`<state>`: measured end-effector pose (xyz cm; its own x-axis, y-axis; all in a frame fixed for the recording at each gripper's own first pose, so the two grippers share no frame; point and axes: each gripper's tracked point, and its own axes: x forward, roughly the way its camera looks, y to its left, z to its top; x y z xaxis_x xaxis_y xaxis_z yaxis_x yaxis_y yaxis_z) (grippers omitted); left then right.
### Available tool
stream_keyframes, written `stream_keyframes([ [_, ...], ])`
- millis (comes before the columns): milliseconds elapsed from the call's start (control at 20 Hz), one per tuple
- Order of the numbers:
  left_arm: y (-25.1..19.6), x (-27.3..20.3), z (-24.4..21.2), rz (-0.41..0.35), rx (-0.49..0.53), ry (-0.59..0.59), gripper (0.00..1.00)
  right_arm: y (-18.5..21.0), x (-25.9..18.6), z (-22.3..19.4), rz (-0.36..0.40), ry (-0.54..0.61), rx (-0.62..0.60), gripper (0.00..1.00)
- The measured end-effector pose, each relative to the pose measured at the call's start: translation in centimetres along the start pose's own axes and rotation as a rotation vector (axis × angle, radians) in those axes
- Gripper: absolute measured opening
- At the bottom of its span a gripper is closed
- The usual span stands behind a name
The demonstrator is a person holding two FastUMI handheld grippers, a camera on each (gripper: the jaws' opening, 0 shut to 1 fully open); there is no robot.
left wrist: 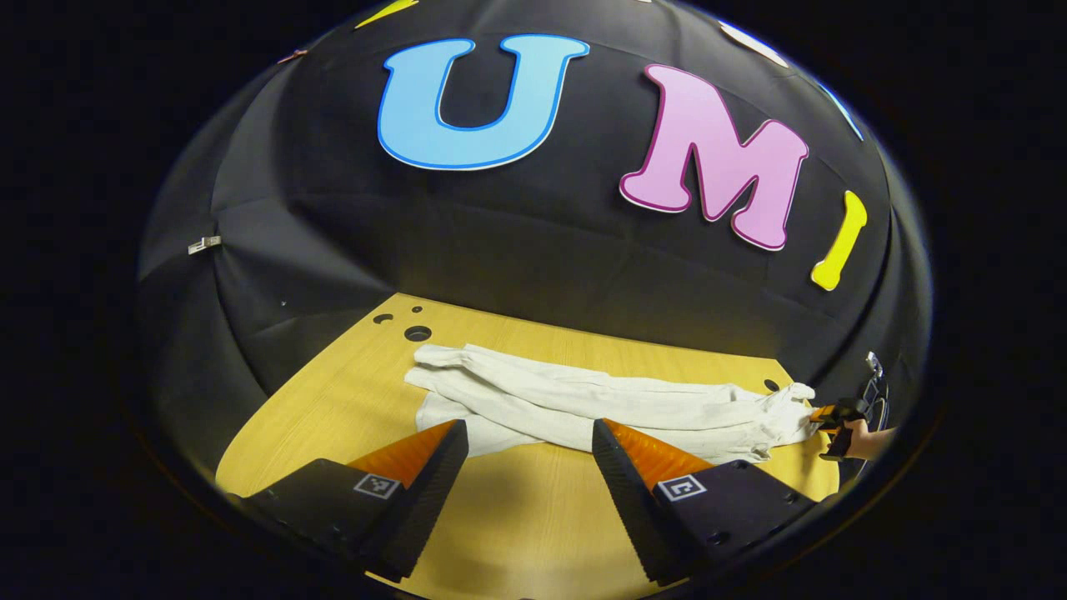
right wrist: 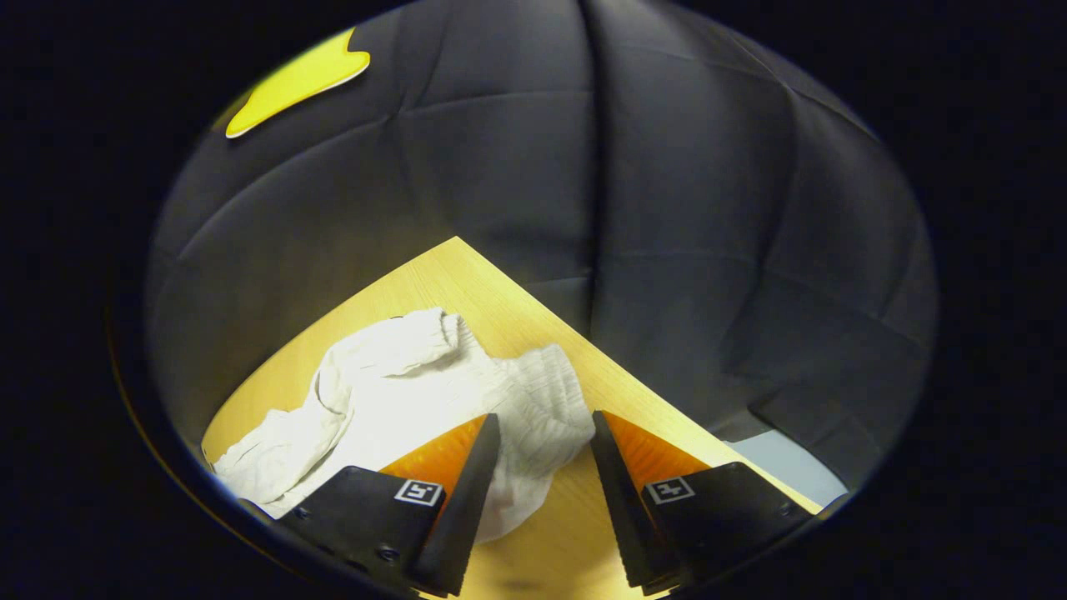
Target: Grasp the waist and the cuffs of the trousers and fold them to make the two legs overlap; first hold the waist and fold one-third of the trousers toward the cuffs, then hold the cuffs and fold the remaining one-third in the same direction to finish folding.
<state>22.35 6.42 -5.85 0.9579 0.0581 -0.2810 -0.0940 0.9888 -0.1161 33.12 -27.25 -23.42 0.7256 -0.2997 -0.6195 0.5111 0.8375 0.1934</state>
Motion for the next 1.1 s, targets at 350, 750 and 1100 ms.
stream_keyframes([
  [350, -1.0, -0.8, -1.4, -0.005, -0.026, 0.019, 0.96, 1.9, -0.4, -1.5, 0.101, 0.075, 0.027, 0.09],
  [750, 2.4, -2.6, -1.1, 0.042, -0.117, 0.014, 0.96, 4.6, -6.9, 2.9, 0.170, -0.026, -0.050, 0.13],
  [1100, 5.2, -3.1, -1.1, 0.016, -0.214, 0.010, 0.96, 6.9, -15.7, 9.2, 0.228, -0.151, -0.130, 0.13],
])
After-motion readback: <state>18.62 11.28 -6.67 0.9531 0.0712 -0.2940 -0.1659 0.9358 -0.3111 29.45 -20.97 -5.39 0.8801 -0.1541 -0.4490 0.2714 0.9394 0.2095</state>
